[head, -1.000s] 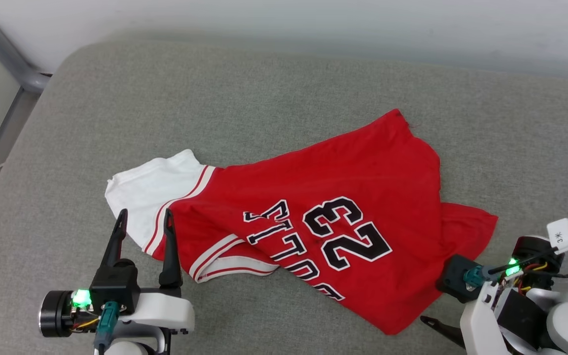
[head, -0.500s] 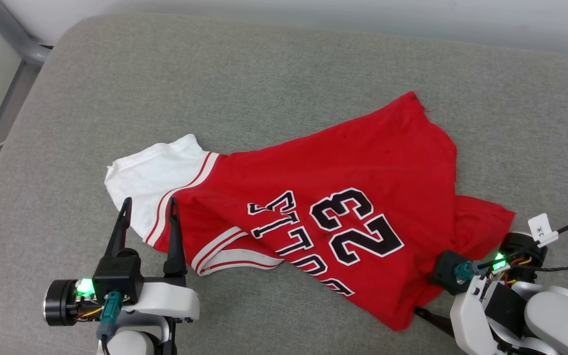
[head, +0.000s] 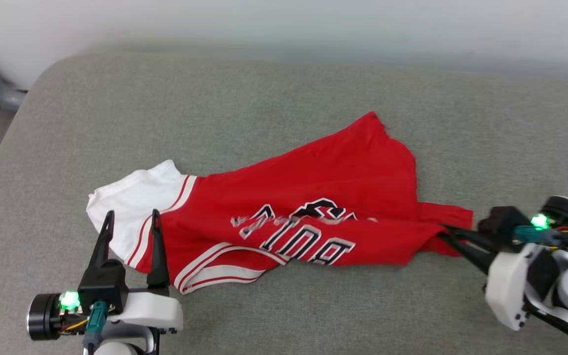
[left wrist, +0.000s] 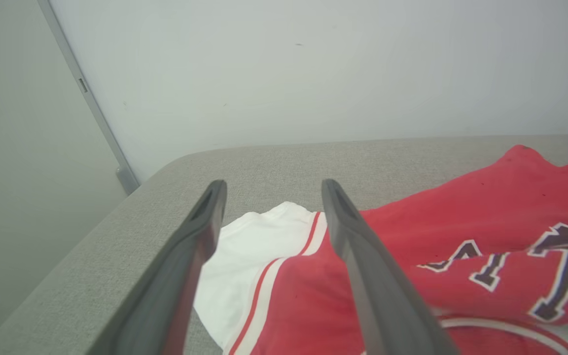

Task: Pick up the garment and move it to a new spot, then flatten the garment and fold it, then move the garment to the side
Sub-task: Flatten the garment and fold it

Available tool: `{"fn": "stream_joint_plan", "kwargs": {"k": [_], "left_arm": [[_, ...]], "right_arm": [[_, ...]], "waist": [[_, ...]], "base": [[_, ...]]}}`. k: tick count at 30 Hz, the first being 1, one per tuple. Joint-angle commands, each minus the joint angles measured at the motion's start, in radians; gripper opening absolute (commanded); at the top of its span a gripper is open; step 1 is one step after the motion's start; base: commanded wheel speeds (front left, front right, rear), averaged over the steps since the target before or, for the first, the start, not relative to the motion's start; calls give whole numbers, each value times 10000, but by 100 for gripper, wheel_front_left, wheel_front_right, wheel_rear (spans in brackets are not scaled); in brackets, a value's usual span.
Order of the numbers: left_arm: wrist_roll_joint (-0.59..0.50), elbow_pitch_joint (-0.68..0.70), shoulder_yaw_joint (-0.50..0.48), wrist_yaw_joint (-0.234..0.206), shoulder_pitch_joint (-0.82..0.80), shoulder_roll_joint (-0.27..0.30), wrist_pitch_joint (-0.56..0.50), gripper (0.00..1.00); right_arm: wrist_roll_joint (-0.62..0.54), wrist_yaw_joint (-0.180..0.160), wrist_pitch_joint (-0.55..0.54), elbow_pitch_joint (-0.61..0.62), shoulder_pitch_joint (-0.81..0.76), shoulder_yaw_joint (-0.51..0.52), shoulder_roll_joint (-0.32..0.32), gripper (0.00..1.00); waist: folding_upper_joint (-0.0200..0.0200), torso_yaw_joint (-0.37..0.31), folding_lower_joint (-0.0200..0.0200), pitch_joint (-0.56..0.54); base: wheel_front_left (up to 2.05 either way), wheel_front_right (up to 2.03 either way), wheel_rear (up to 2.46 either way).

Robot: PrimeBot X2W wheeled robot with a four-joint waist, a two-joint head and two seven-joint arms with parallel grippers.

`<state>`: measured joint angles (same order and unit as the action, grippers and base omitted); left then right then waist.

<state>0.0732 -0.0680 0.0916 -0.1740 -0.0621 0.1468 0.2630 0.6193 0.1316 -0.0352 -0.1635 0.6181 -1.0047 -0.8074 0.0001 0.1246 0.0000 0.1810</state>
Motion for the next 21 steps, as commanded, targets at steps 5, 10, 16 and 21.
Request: {"fn": "stream_joint_plan", "kwargs": {"k": [5, 10, 16, 21], "left_arm": [[-88, 60, -198, 117, 417, -14, 25, 100], [-134, 140, -345, 165, 696, -72, 25, 100], [-212, 184, -422, 293, 727, -136, 25, 100], [-284, 194, -405, 385, 609, -189, 25, 100]], "right_arm": [[-174, -17, 296, 278, -1627, 1996, -205, 0], [-305, -17, 351, 534, -3390, 4280, -168, 0], [-758, -17, 165, 1211, -5025, 7126, 186, 0], [-1285, -16, -331, 2292, -5813, 9192, 473, 0]], "waist": [[-1, -360, 0, -459], [-1, -585, 0, -628], [-1, -689, 0, -623], [-1, -619, 0, -526]], "base": [[0, 0, 0], [0, 0, 0], [0, 0, 0], [0, 0, 0]]}}
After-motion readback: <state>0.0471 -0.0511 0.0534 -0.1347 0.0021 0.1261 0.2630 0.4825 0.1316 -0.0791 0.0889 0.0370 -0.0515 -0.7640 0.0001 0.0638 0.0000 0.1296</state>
